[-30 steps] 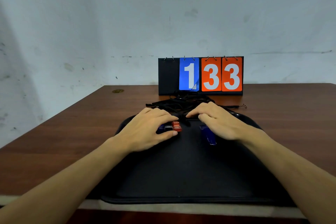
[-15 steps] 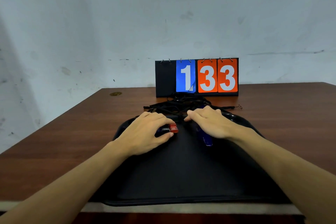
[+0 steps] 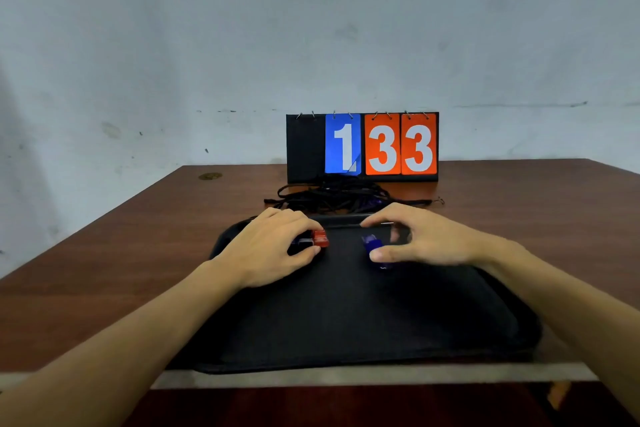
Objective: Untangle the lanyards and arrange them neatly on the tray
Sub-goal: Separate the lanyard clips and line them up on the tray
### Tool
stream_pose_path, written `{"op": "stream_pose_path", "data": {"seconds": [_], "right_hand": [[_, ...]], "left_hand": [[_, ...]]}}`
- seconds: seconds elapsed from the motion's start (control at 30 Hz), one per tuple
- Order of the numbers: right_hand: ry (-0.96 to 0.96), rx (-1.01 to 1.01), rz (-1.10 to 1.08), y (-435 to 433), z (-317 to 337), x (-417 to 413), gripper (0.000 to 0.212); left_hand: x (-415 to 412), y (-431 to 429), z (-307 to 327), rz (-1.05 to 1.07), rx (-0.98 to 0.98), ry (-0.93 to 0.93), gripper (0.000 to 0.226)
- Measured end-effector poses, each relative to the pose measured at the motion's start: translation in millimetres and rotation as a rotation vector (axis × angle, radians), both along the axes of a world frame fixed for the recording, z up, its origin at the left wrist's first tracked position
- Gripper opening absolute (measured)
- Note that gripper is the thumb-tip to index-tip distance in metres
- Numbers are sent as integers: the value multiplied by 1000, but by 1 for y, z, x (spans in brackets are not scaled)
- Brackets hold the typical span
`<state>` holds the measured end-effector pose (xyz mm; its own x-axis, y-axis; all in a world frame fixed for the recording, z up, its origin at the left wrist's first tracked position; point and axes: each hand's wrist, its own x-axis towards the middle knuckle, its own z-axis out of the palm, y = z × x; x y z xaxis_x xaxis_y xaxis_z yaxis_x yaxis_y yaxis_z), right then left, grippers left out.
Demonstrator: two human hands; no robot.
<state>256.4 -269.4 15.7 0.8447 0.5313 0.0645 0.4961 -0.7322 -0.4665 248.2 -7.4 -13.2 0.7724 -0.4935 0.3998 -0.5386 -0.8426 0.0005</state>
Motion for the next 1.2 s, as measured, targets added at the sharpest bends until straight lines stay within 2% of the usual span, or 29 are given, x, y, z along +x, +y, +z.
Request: {"op": "stream_pose_path", "data": {"seconds": [0.1, 0.27, 0.43, 0.53, 0.67, 0.9, 1.2], "right_hand": [[-64, -39, -36, 11, -6, -2, 53], [-66, 57, -75, 27, -15, 13, 47], [-142, -7, -38, 39, -14, 21, 37], [-195, 49, -25, 40, -18, 19, 42], [-96, 171, -15, 39, -25, 19, 60], [-204, 177, -22, 42, -28, 14, 43], [-108, 290, 15, 49, -27, 8, 71]], "left_hand": [[-1, 0, 0, -2, 1, -6, 38], [-2, -1, 0, 2, -24, 0, 36], [-3, -2, 1, -1, -30, 4, 34], [-2, -1, 0, -4, -25, -6, 35], [-2, -1, 0, -7, -33, -18, 34], [-3, -1, 0, 11, -37, 1, 35], [-4, -1, 0, -1, -46, 3, 36]]}}
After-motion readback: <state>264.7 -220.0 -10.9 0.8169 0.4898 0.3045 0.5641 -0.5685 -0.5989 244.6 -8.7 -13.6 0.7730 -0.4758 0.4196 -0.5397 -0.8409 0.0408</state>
